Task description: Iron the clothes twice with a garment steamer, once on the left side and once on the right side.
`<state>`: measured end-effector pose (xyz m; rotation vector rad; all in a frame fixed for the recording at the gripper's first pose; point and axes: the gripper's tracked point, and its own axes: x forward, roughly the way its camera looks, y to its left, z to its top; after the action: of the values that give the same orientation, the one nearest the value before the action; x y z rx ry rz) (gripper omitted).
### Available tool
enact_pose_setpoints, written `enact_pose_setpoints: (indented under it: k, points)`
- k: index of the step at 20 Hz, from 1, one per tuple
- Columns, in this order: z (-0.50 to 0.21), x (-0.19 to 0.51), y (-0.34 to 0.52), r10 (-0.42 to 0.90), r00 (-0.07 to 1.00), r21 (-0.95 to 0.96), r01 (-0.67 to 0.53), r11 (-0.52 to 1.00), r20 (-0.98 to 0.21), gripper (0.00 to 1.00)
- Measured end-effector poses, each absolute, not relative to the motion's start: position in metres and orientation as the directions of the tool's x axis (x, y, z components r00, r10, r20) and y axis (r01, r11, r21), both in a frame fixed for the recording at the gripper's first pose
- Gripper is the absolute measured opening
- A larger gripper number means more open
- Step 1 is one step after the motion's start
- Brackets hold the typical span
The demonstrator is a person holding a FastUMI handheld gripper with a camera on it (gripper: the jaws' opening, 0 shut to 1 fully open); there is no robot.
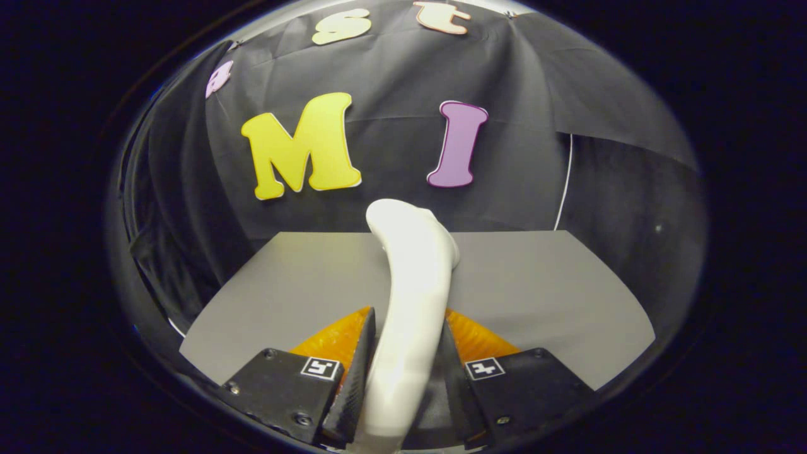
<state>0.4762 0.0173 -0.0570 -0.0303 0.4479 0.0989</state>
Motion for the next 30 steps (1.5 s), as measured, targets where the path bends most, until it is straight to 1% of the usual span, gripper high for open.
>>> enact_pose_setpoints:
  k: [4,7,8,11,16,22,26,30]
  points:
    - [-0.056,0.476,0.015,0.08,0.897,-0.006,-0.092,0.996,-0.435,0.57]
    - [-0.052,0.472,0.011,0.053,0.894,0.015,-0.052,0.999,-0.445,0.51]
    - [-0.045,0.468,0.011,0.046,0.902,0.022,-0.041,0.999,-0.43,0.5]
    - [-0.027,0.449,0.019,0.038,0.922,0.041,-0.024,0.999,-0.386,0.4]
    - [-0.007,0.408,0.033,0.005,0.944,0.019,0.001,1.0,-0.329,0.39]
    - [0.052,0.346,0.064,0.009,0.974,0.046,0.002,0.999,-0.227,0.38]
    - [0.099,0.305,0.099,0.028,0.988,0.035,-0.023,0.999,-0.149,0.38]
    - [0.138,0.277,0.141,0.067,0.994,0.035,-0.064,0.997,-0.085,0.38]
